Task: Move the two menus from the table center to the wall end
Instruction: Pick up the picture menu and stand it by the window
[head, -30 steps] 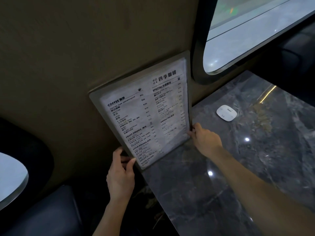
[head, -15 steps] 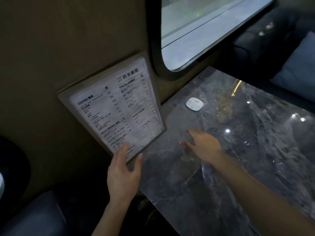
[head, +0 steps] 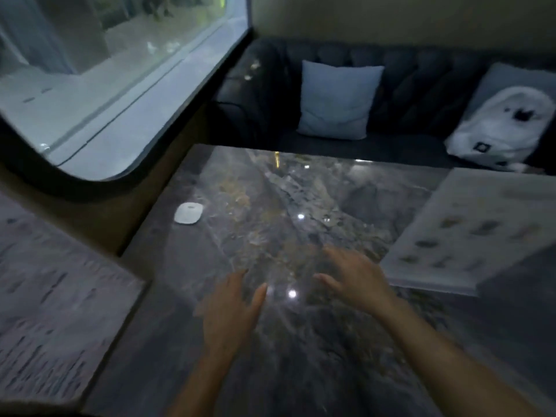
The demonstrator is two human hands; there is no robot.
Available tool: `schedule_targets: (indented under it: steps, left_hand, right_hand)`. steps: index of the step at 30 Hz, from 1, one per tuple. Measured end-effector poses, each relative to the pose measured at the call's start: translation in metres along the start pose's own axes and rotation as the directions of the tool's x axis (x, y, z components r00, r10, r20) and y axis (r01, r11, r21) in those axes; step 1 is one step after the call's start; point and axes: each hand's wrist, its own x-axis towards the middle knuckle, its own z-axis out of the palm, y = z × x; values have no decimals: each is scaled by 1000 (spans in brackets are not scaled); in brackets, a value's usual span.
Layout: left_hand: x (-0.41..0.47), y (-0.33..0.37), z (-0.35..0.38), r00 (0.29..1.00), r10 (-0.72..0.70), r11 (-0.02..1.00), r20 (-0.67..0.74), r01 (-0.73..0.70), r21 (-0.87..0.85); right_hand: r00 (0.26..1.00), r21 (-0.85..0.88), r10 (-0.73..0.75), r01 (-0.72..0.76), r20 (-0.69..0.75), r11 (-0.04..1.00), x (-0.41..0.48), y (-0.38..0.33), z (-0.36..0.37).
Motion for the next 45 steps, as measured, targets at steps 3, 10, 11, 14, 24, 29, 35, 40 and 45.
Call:
schedule_targets:
  steps: [3, 10, 11, 14, 24, 29, 35, 40, 45]
  left_hand:
    - [8, 34, 34, 991, 83, 996, 104, -79, -41]
    - [11, 111, 98, 933, 279, 960, 226, -263, -98]
    - [12, 120, 105, 927, 291, 955, 236, -270, -121]
    - [17, 144, 123, 916, 272, 954, 296, -216, -209]
    - [22, 176, 138, 880, 308, 891, 361, -133, -435]
    - [27, 178, 137, 881, 320, 881, 348, -142, -451]
    - [36, 177, 128, 948, 214, 892, 236, -92, -442]
    - [43, 164, 113, 963, 129, 894, 235, -11, -448]
    - [55, 127, 76, 993, 16, 882, 113, 40, -470]
  right_hand:
    - [994, 4, 100, -100, -53, 995, -33, 44, -13]
    - [911, 24, 401, -401, -93, 916, -99, 127, -39]
    - [891, 55, 444, -441, -94, 896, -106, 136, -42]
    - [789, 229, 595, -557, -153, 798, -118, 163, -54]
    - [553, 889, 831, -345, -66, 300, -85, 207, -62]
    - [582, 924, 809, -259, -84, 282, -73, 203, -45]
    - [609, 915, 786, -250, -106, 317, -49, 190, -44]
    - [646, 918, 760, -256, -70, 302, -31, 172, -38]
    - [725, 912, 686, -239, -60, 333, 9, 123, -31]
